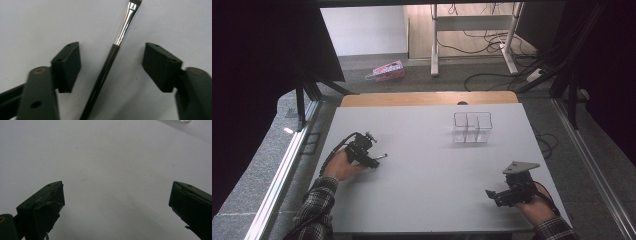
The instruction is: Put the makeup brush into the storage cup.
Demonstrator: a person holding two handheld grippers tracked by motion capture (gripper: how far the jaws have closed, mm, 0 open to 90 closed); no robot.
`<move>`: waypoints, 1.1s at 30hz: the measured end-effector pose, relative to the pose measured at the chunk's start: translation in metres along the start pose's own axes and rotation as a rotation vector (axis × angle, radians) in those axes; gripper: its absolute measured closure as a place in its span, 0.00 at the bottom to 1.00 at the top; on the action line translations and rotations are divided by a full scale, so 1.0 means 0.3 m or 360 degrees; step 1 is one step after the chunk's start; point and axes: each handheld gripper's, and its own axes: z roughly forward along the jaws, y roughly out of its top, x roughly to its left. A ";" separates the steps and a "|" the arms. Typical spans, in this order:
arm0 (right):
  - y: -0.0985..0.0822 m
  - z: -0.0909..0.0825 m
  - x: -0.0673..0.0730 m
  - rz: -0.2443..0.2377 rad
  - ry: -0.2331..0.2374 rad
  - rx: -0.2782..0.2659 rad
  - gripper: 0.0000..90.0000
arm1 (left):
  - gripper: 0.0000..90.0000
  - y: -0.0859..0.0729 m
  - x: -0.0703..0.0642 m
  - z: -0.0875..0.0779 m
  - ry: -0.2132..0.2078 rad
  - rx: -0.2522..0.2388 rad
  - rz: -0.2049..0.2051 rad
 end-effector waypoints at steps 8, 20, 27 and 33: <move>0.000 -0.001 0.000 -0.0010 -0.0002 0.0003 0.00 | 0.93 -0.009 -0.007 -0.011 0.0017 0.0025 0.0032; 0.000 -0.005 -0.001 -0.0009 -0.0012 -0.0007 0.00 | 0.93 -0.008 -0.024 -0.020 0.0055 0.0022 0.0063; 0.001 -0.004 0.000 -0.0020 -0.0017 -0.0004 0.00 | 0.93 -0.023 -0.029 -0.050 0.0040 -0.0052 0.0047; 0.001 -0.003 0.001 -0.0018 -0.0019 -0.0001 0.00 | 0.93 -0.034 -0.035 -0.077 -0.0010 -0.0133 0.0043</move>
